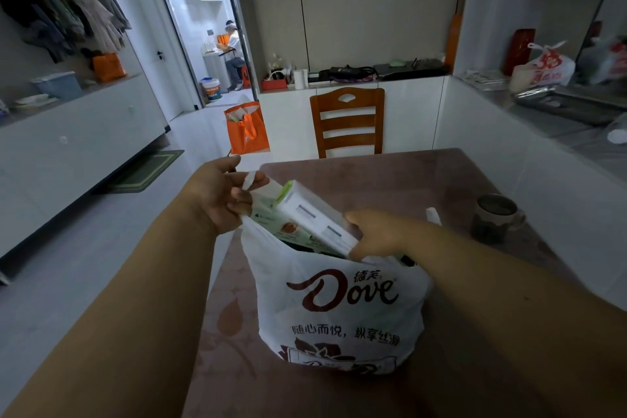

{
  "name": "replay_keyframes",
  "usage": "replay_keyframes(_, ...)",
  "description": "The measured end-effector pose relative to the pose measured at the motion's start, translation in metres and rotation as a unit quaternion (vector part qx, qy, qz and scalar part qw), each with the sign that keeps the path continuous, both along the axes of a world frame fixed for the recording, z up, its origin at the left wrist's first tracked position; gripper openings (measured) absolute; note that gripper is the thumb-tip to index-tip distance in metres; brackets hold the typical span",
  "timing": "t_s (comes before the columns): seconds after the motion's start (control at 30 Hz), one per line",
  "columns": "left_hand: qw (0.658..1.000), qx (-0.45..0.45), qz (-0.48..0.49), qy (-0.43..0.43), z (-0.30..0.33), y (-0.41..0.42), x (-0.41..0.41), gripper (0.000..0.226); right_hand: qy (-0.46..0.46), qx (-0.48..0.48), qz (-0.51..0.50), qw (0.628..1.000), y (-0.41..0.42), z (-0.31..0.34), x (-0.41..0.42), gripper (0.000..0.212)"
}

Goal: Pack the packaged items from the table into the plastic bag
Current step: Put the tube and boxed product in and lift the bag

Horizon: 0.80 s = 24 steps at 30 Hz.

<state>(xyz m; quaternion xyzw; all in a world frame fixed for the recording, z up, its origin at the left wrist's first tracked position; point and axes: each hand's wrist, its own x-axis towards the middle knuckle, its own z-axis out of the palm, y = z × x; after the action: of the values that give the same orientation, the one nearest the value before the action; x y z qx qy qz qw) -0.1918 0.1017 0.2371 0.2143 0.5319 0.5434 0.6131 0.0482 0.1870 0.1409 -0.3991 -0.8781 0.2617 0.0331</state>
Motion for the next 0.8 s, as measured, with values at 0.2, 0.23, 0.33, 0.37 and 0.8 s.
replay_keyframes(0.2, 0.999, -0.010, 0.045, 0.020, -0.004, -0.002, 0.002, 0.047, -0.177, 0.011, 0.061, 0.982, -0.007, -0.004, -0.006, 0.076)
replay_keyframes(0.23, 0.999, -0.008, 0.040, 0.026, -0.003, -0.002, 0.002, 0.045, -0.096, -0.011, 0.027, 0.995, -0.005, -0.001, 0.000, 0.066)
replay_keyframes(0.33, 0.998, -0.008, 0.032, 0.046, 0.000, -0.002, 0.002, 0.045, -0.011, 0.168, -0.299, 0.939, 0.019, -0.005, 0.023, 0.051)
replay_keyframes(0.37, 0.998, -0.008, 0.034, 0.052, 0.000, -0.002, 0.003, 0.046, -0.052, 0.179, -0.399, 0.898, 0.026, -0.011, 0.033, 0.055)
replay_keyframes(0.8, 0.987, 0.023, 0.058, 0.151, 0.013, 0.033, 0.026, 0.058, 0.437, 0.011, -0.404, 0.803, 0.051, 0.045, 0.031, 0.035)
